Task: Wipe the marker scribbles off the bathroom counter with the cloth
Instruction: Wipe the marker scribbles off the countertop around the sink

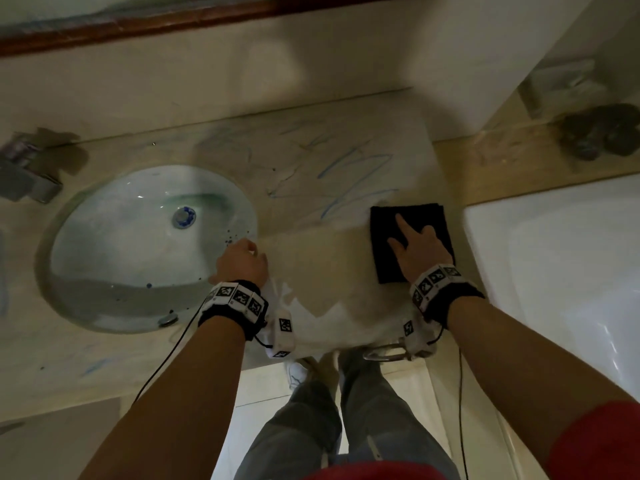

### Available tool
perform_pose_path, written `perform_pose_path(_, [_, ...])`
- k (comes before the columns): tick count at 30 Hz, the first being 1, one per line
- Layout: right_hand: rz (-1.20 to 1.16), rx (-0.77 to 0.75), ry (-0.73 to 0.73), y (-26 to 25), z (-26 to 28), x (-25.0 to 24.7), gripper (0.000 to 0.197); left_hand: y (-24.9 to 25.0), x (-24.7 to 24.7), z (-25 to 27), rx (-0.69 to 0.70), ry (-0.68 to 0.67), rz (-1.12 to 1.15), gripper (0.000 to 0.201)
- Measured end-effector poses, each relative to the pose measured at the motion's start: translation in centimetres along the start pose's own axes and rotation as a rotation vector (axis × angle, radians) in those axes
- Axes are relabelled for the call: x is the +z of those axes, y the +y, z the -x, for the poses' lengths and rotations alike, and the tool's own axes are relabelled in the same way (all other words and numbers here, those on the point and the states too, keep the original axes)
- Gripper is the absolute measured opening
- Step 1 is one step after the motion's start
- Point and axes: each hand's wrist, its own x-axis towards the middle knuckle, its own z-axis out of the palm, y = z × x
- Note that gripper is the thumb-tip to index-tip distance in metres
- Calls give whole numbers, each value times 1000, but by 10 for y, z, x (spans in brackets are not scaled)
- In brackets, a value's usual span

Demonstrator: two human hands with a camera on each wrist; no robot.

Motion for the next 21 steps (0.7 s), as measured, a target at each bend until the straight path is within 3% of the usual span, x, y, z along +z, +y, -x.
perform_pose_path(8, [7,10,-12,23,-72,-35,58,10,1,1,-54,33,48,10])
perform_pose_path(15, [93,0,-43,11,-92,-50,54,18,1,2,-42,57,-8,9])
perform_pose_path(21, [194,-374,-62,-61,-14,-7,49,24,-2,4,-66,44,-25,8])
